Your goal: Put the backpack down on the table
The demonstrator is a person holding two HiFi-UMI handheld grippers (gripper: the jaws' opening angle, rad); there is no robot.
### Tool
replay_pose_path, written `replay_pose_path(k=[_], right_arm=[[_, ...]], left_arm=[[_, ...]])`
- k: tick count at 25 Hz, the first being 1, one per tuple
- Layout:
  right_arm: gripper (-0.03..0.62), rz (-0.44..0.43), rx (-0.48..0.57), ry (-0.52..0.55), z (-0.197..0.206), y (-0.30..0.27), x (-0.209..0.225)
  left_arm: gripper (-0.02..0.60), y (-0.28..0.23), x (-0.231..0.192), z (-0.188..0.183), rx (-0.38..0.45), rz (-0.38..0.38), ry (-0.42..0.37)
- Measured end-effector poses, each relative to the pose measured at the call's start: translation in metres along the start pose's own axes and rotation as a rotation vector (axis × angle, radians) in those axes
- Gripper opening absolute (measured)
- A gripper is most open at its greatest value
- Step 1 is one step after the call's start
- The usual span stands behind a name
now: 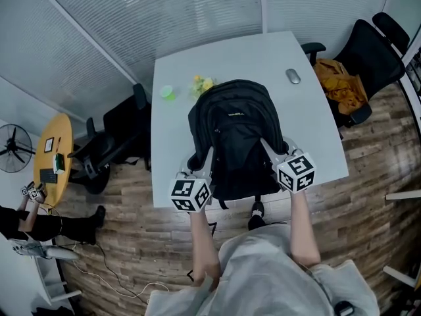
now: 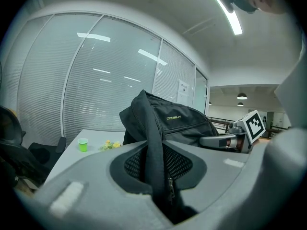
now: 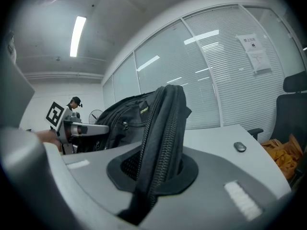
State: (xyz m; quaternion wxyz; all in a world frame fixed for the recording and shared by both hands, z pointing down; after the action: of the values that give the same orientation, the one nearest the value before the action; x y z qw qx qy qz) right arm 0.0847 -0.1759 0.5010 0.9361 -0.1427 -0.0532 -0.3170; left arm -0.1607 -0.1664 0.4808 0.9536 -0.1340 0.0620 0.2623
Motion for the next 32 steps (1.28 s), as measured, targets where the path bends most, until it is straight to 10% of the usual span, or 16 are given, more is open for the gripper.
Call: replay_pose_path(k=[32], right_arm=[[0.026,-0.108,-0.159,0.142,0.042,-0.030,0.032]], left_arm=[[0.069,-0.019,-0.040,0.058,-0.119,0.053,0.017]])
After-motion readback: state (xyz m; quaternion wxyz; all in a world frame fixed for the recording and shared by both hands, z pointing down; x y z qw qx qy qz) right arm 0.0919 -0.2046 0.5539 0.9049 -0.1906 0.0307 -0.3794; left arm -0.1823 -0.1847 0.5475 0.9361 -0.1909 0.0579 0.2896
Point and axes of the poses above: the fingertips, and each gripper's own axes: y backward along the fingers, x to its right, z out of its underside, the point moved 7 cm from there along y, backward along the fingers
